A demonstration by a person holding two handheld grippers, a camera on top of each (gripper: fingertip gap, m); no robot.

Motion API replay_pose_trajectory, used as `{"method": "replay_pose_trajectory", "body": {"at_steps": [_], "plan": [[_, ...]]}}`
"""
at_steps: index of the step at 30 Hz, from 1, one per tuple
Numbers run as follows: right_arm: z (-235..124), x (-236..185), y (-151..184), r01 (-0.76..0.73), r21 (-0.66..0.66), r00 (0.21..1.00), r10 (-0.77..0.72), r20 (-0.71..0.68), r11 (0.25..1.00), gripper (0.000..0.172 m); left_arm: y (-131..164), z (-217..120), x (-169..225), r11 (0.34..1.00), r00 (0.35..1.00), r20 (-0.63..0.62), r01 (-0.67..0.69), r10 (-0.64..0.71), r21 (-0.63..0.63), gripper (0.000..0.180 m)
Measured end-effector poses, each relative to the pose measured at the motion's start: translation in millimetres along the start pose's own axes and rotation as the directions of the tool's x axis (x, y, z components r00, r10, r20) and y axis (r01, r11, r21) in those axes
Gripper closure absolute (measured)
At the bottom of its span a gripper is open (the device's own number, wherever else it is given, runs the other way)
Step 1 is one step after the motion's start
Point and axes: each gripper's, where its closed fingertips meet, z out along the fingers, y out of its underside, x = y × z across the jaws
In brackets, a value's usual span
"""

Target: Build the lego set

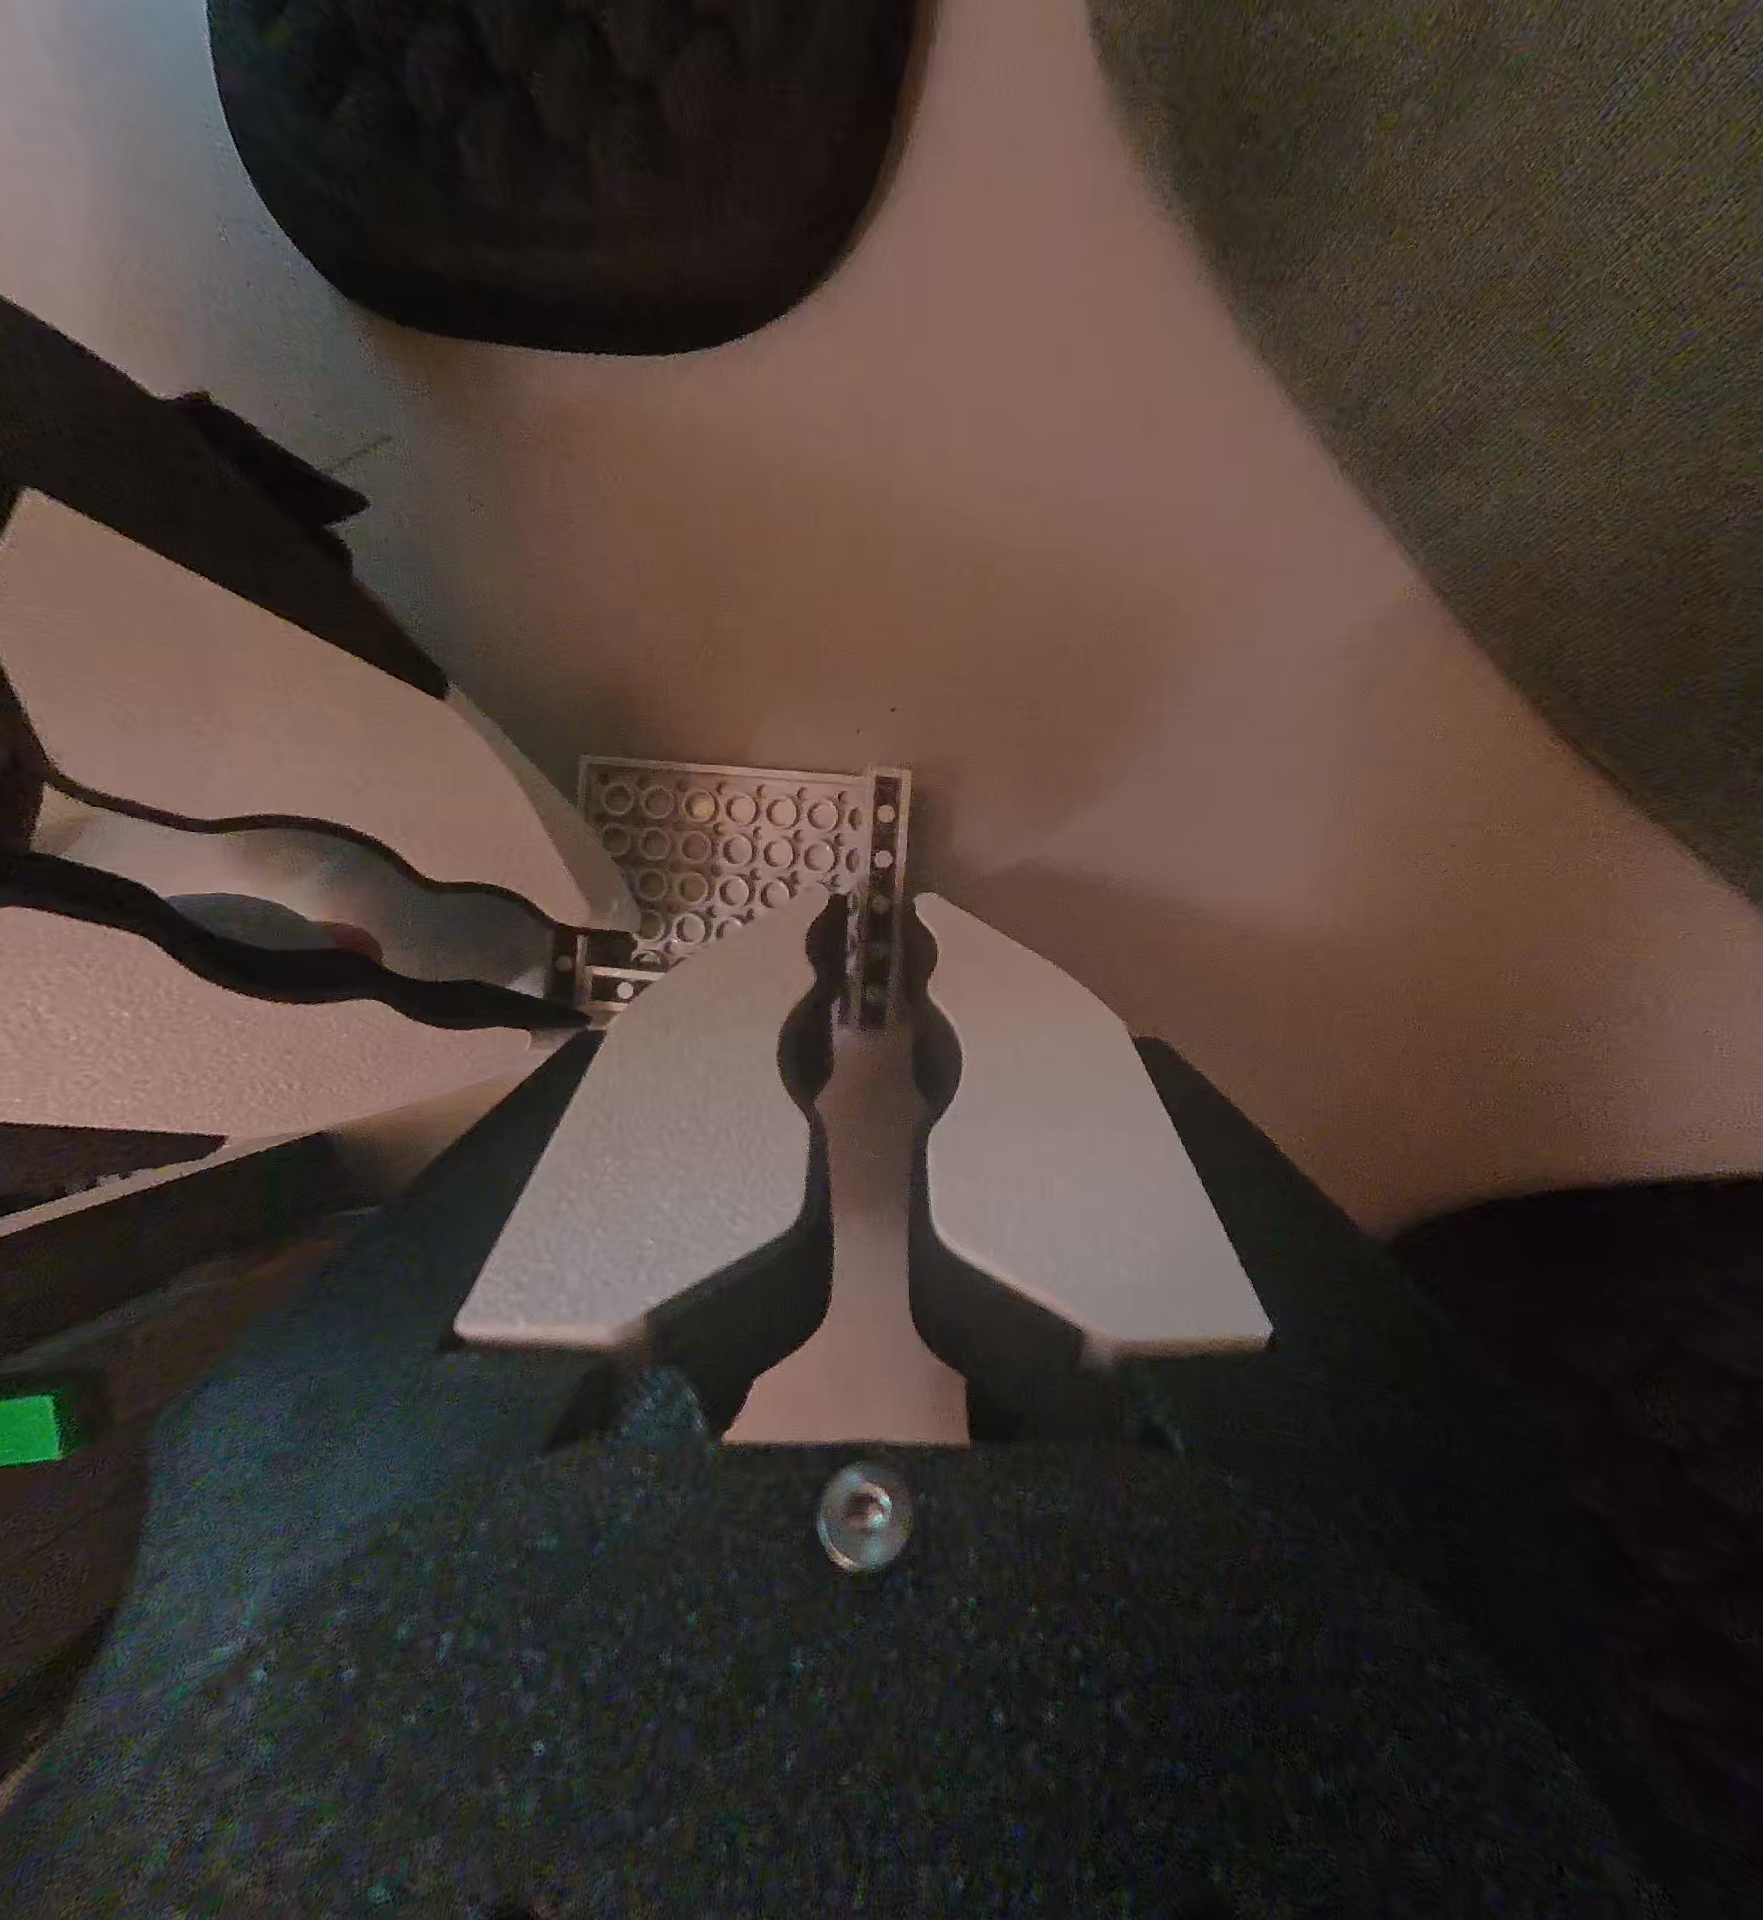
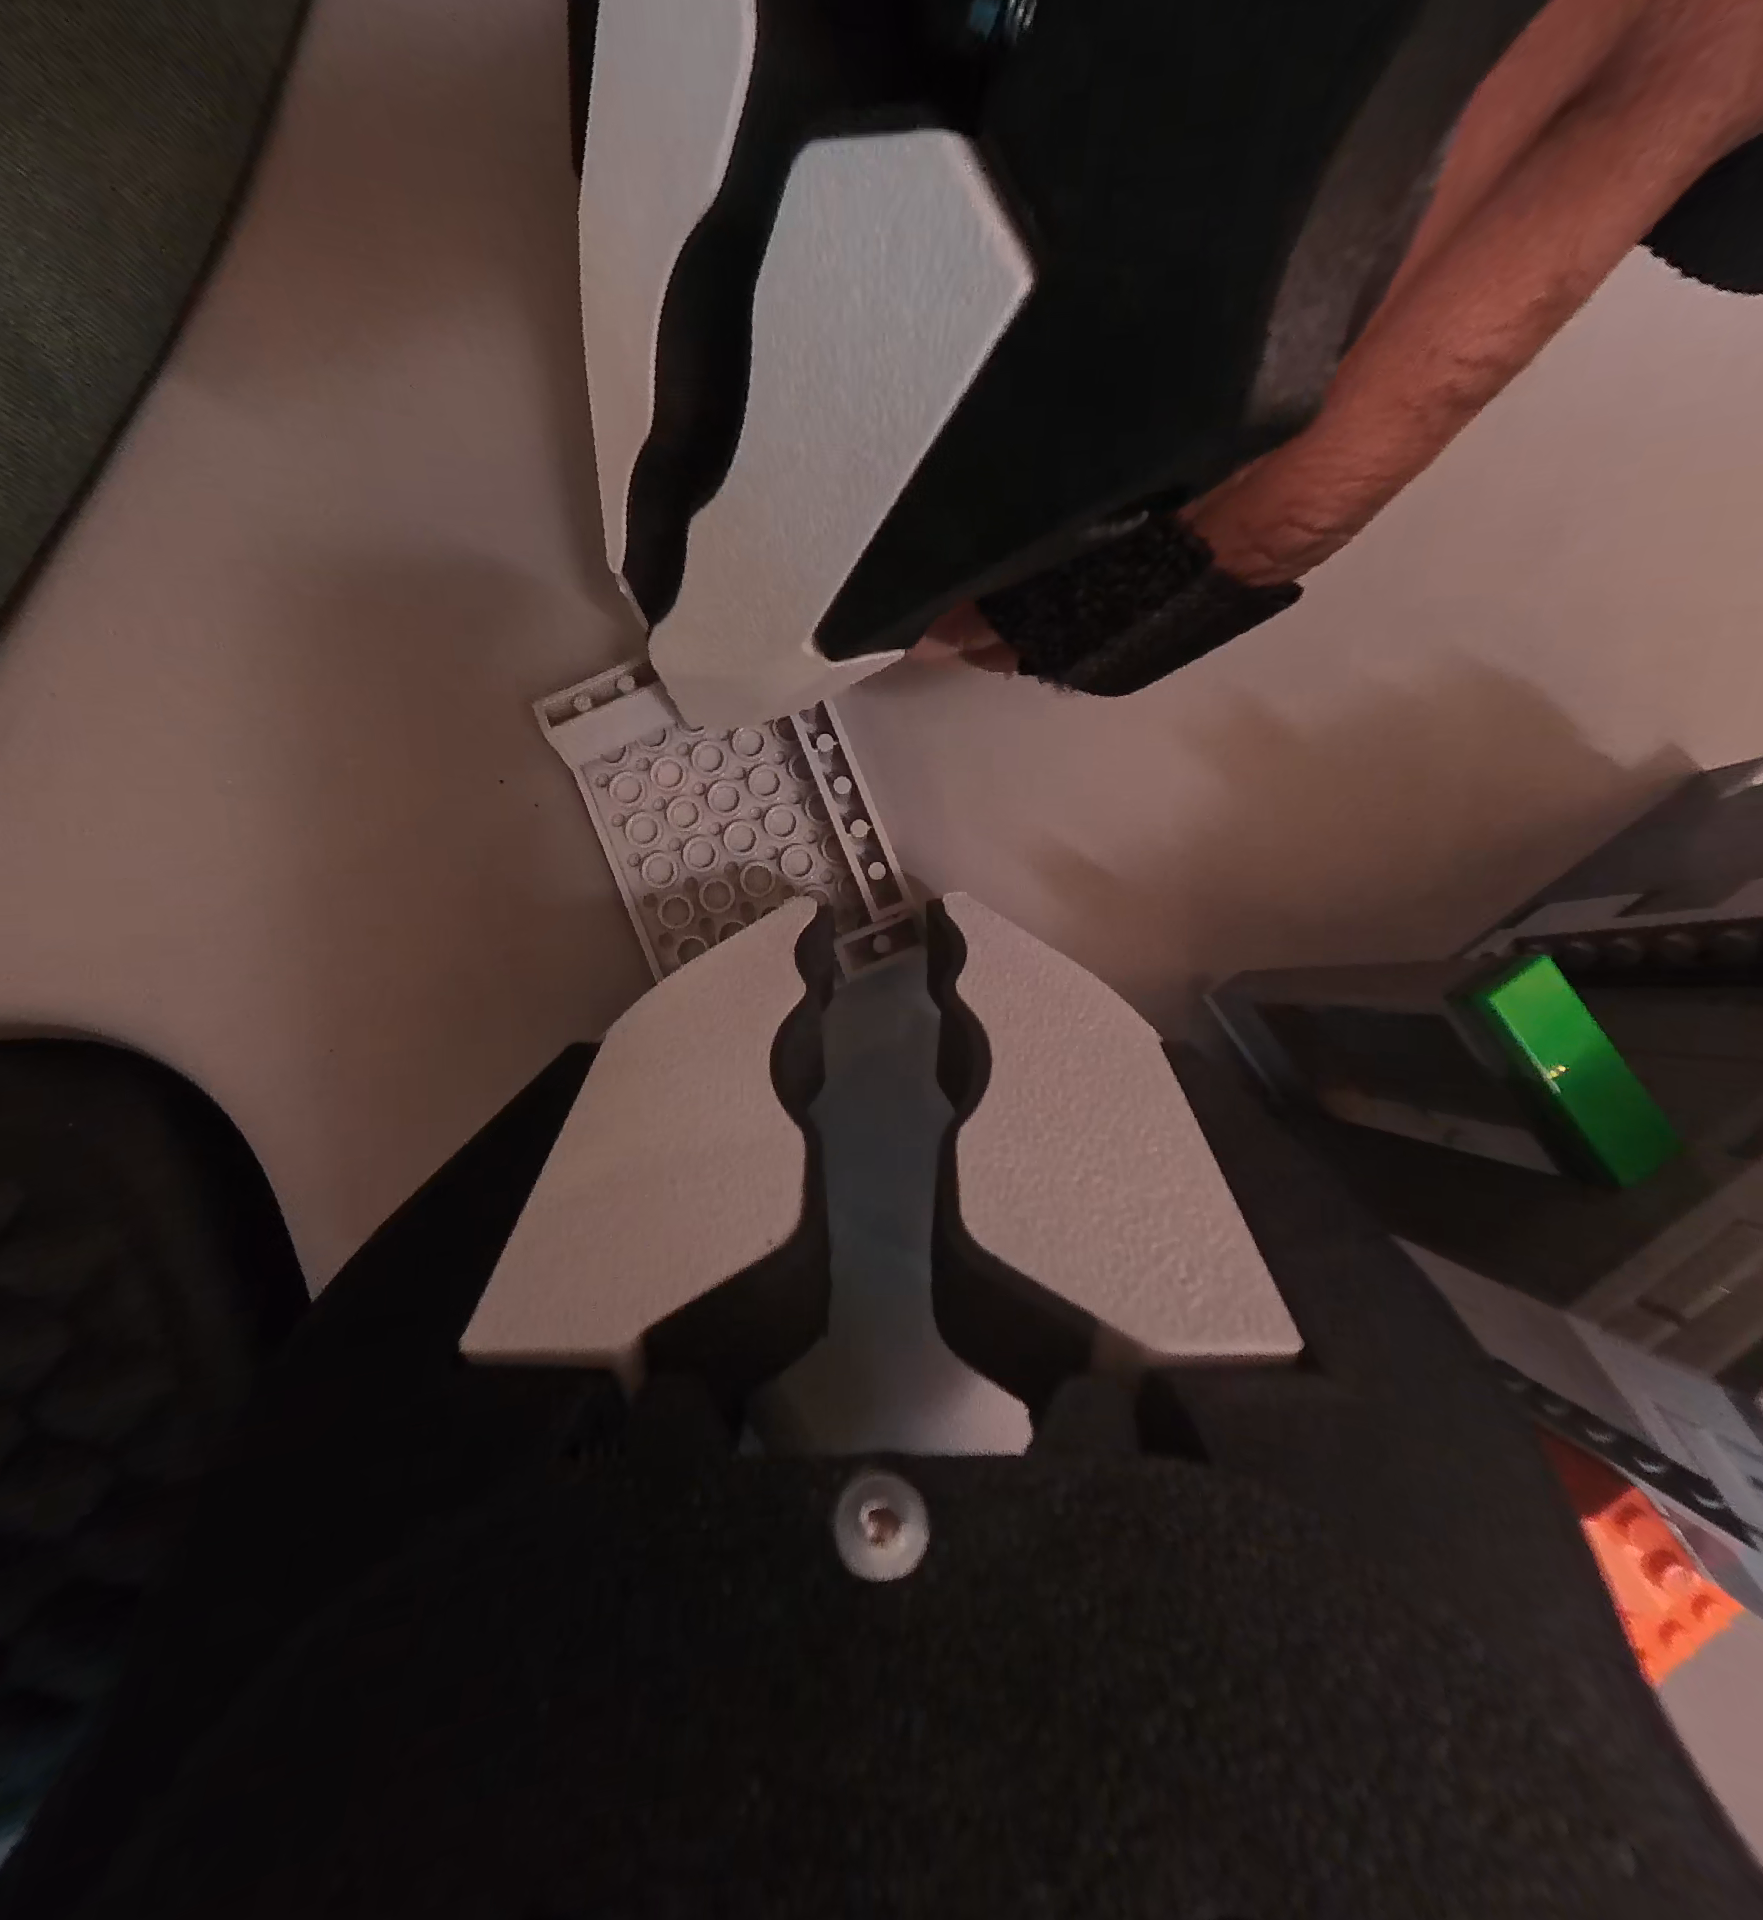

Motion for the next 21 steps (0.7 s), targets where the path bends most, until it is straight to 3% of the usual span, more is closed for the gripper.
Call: {"method": "replay_pose_trajectory", "body": {"at_steps": [21], "plan": [[0.9, 0.1, -1.5, -0.007, 0.019, 1.0, 0.007, -0.002, 1.0, 0.155, 2.5, -1.6, 1.8, 0.999, 0.997, -0.077, -0.003, -0.001, -0.054, 0.171]]}}
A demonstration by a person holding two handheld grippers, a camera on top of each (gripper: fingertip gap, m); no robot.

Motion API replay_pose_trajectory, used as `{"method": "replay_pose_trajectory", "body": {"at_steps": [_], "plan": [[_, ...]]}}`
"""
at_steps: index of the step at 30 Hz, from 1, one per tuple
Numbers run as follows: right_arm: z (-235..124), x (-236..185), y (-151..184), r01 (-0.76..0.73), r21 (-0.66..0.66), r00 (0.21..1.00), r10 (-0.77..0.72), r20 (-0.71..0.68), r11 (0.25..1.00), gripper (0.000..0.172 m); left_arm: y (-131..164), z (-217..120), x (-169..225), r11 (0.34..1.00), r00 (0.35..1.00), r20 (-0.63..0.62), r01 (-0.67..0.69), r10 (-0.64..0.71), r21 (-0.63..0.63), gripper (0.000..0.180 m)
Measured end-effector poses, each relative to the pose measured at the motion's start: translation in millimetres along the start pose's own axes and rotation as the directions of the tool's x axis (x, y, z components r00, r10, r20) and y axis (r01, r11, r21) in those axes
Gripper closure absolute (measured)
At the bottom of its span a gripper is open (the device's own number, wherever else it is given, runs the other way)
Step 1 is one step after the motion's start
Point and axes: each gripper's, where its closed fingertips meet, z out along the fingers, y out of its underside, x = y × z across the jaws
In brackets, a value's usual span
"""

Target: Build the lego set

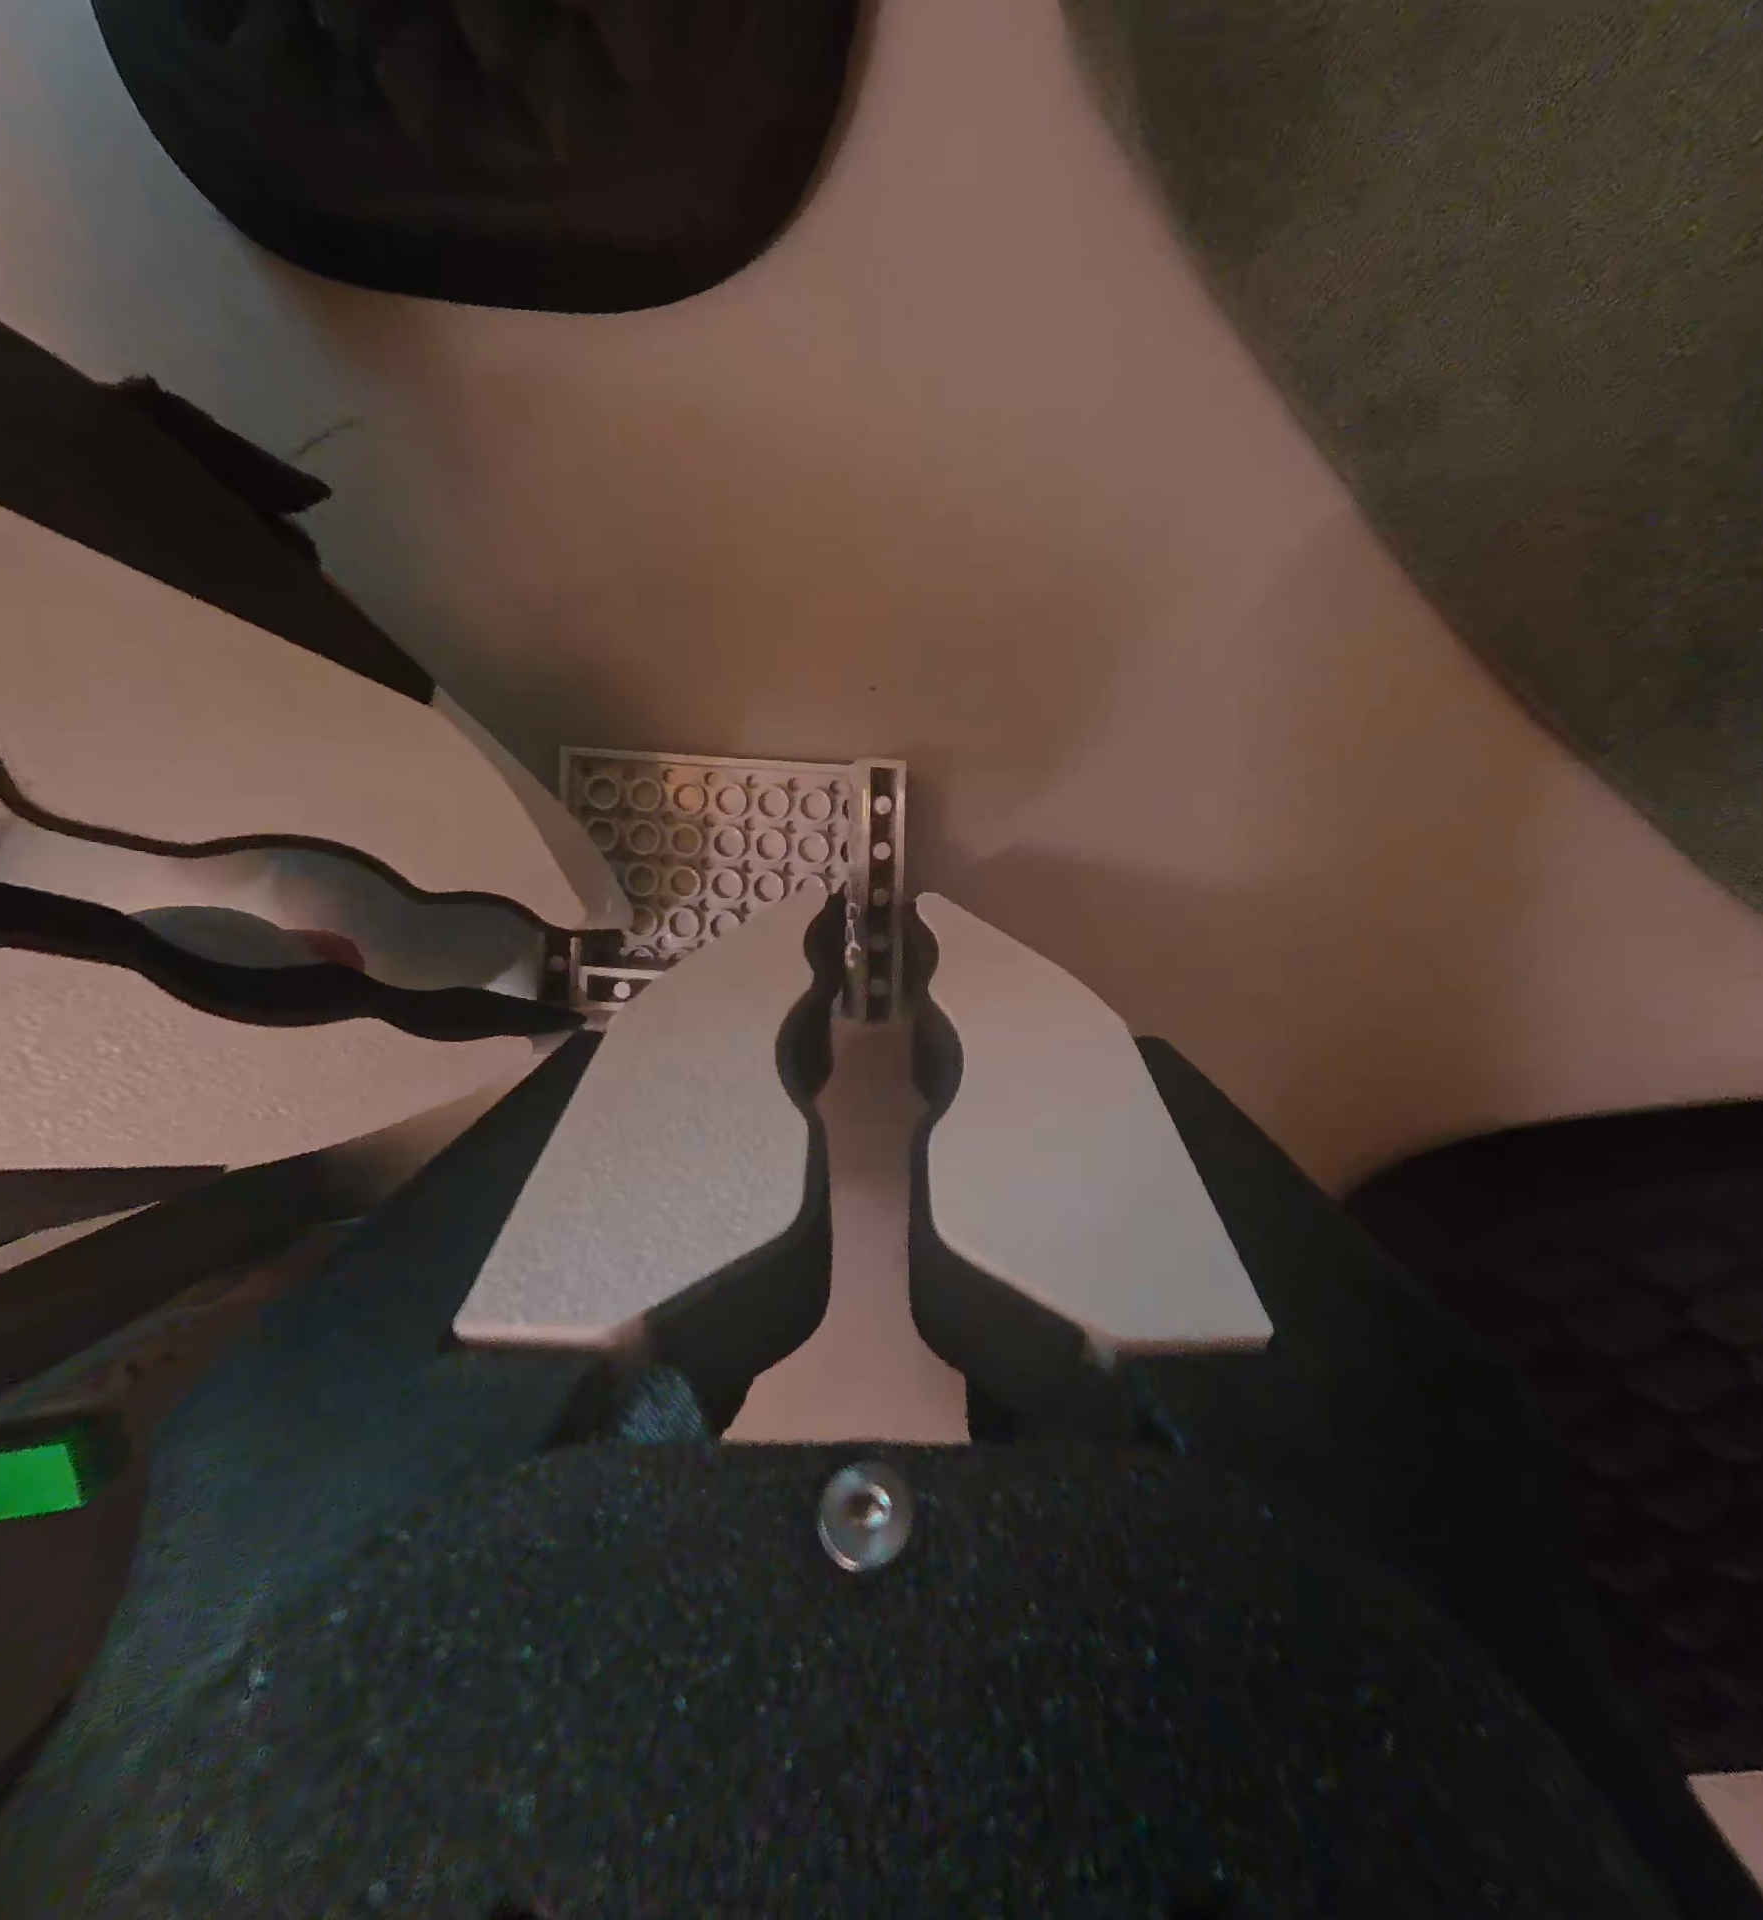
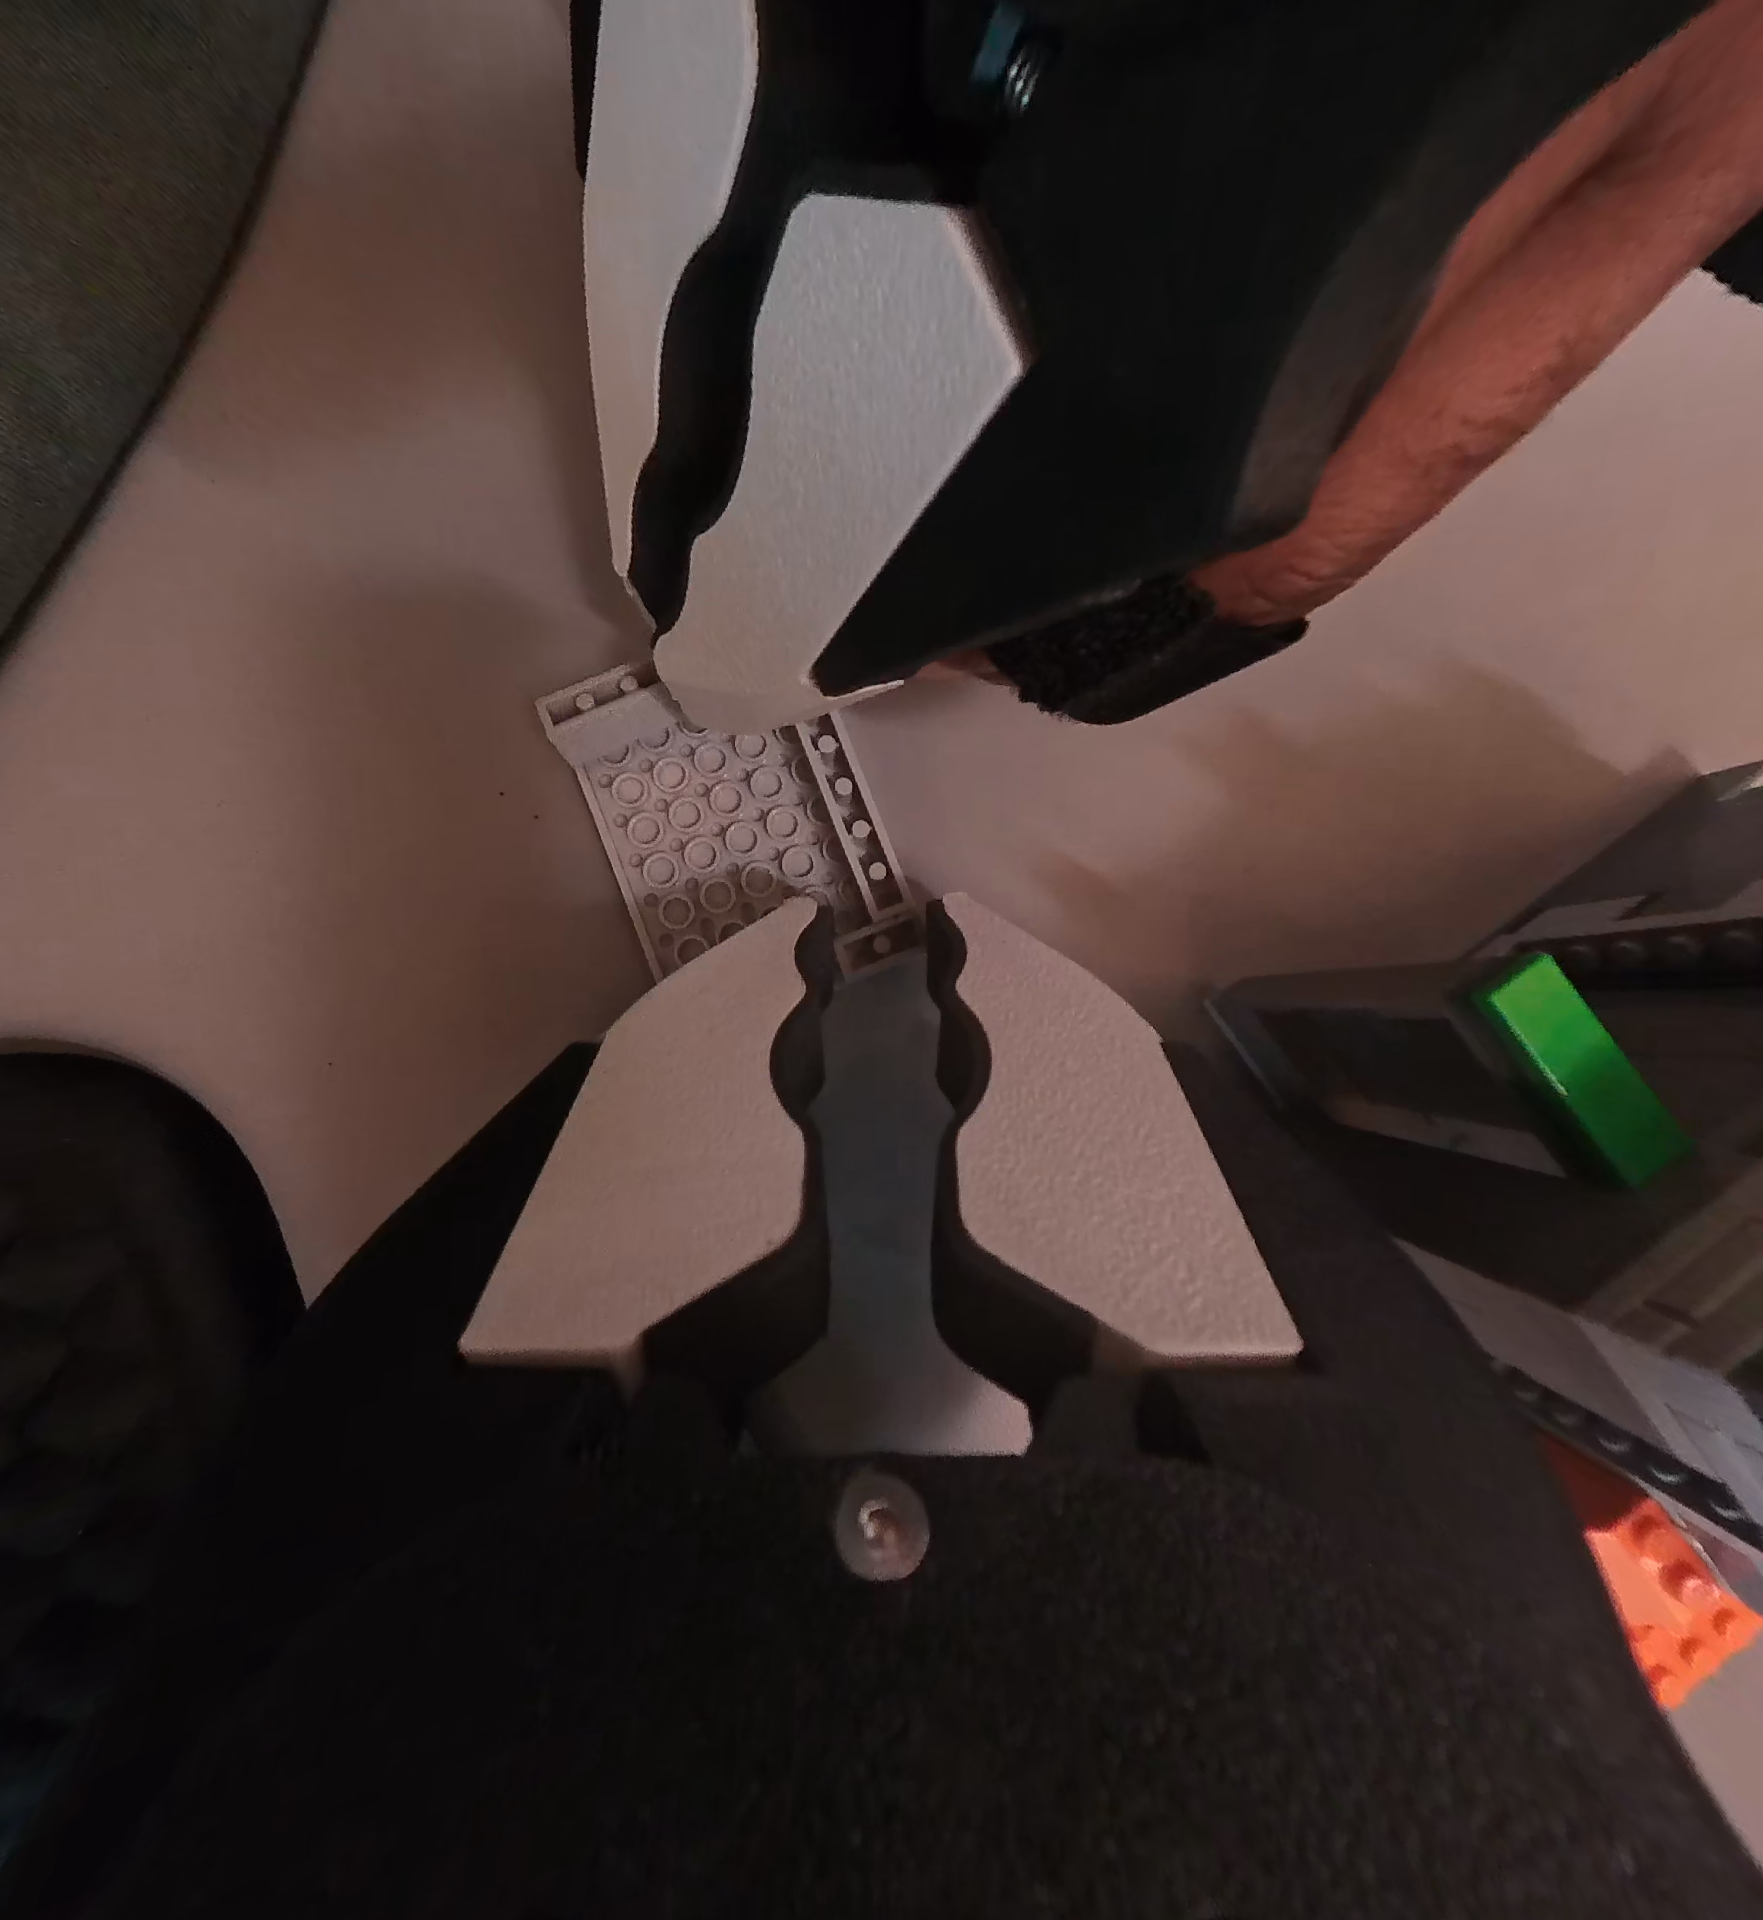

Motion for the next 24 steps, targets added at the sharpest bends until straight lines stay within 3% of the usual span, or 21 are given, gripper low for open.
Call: {"method": "replay_pose_trajectory", "body": {"at_steps": [24], "plan": [[0.7, 0.3, -0.8, -0.004, 0.004, 1.0, 0.004, 0.001, 1.0, 0.155, 3.0, -3.2, -0.5, 0.999, 1.0, -0.024, -0.019, 0.018, -0.037, 0.177]]}}
